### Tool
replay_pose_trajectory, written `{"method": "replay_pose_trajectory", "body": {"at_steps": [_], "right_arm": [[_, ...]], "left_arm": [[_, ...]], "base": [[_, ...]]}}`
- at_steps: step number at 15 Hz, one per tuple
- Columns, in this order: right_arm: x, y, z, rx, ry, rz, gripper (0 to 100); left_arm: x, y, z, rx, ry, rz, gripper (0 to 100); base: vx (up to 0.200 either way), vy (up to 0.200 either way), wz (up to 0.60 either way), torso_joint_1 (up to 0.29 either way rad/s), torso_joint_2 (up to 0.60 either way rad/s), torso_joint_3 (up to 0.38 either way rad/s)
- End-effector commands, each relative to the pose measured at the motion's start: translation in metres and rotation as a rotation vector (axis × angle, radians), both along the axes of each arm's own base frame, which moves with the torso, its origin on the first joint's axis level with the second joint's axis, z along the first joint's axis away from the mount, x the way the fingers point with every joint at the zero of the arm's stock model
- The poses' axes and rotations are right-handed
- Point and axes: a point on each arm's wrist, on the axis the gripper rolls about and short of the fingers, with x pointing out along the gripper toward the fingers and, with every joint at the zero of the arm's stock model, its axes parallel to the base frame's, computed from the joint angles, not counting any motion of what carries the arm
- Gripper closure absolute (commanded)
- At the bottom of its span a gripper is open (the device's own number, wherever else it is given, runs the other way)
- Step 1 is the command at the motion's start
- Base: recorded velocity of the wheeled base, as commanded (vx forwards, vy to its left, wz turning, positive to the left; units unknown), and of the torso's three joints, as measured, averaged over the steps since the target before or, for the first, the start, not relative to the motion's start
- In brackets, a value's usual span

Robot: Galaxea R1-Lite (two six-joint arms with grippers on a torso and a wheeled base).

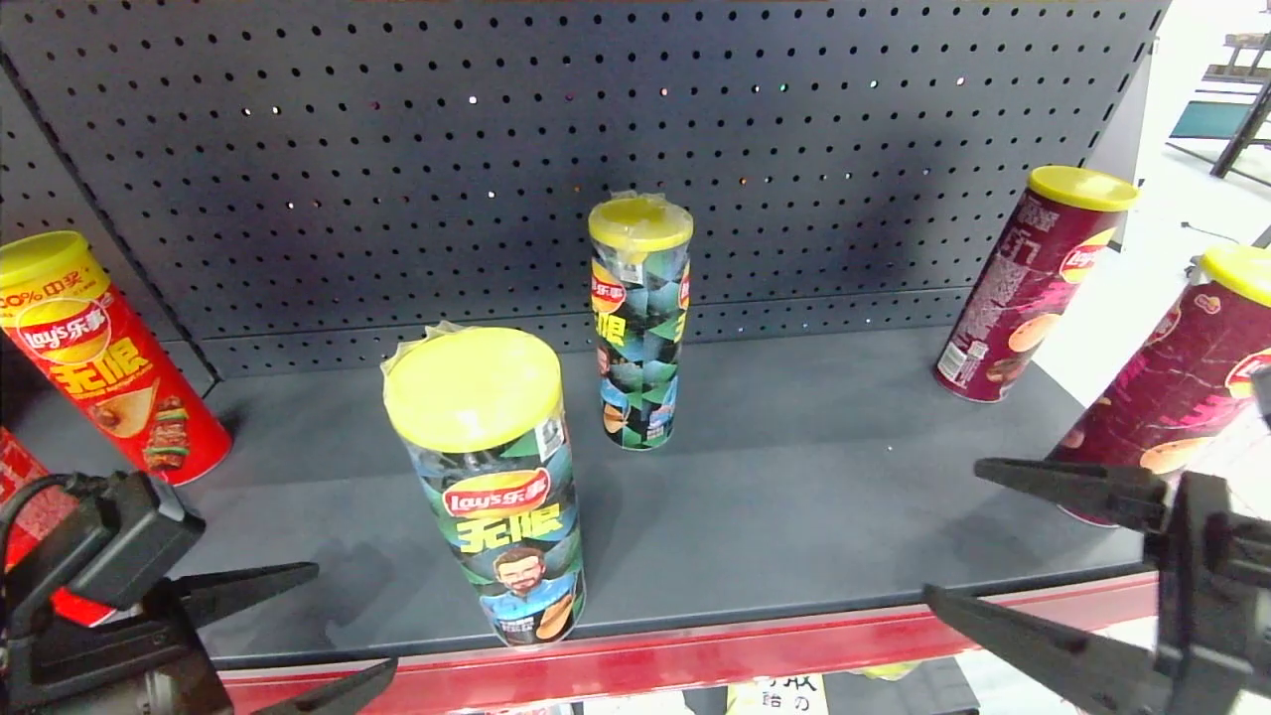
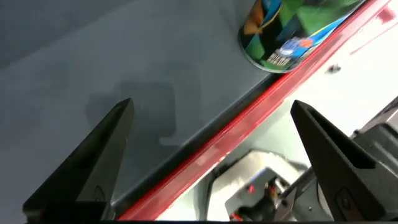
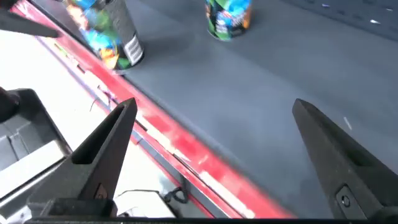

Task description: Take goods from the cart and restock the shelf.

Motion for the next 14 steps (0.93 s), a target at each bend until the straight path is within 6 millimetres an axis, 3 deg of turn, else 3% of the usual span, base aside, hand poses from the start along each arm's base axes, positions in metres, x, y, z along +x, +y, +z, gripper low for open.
{"method": "replay_pose_trajectory", "body": {"at_steps": [1,4,9,14], "right_arm": [[-0.037,-0.036,-0.006,0.1,-0.071,-0.053,0],[-0.046,-0.048,-0.013,0.141,-0.067,-0.101,0],[-0.075,-0.08,-0.029,0.137,-0.064,-0.355,0],[-0.096,-0.089,-0.042,0.126,-0.047,-0.379,0]], "left_arm": [[0.015,-0.006,-0.009,0.034,0.071,-0.011,0],[0.031,-0.012,-0.008,0.066,0.074,-0.037,0],[0.061,-0.031,0.003,0.069,0.06,-0.107,0],[0.075,-0.04,0.001,0.084,0.069,-0.132,0]], "base": [[0.0,0.0,0.0,0.0,0.0,0.0],[0.0,0.0,0.0,0.0,0.0,0.0],[0.0,0.0,0.0,0.0,0.0,0.0],[0.0,0.0,0.0,0.0,0.0,0.0]]}}
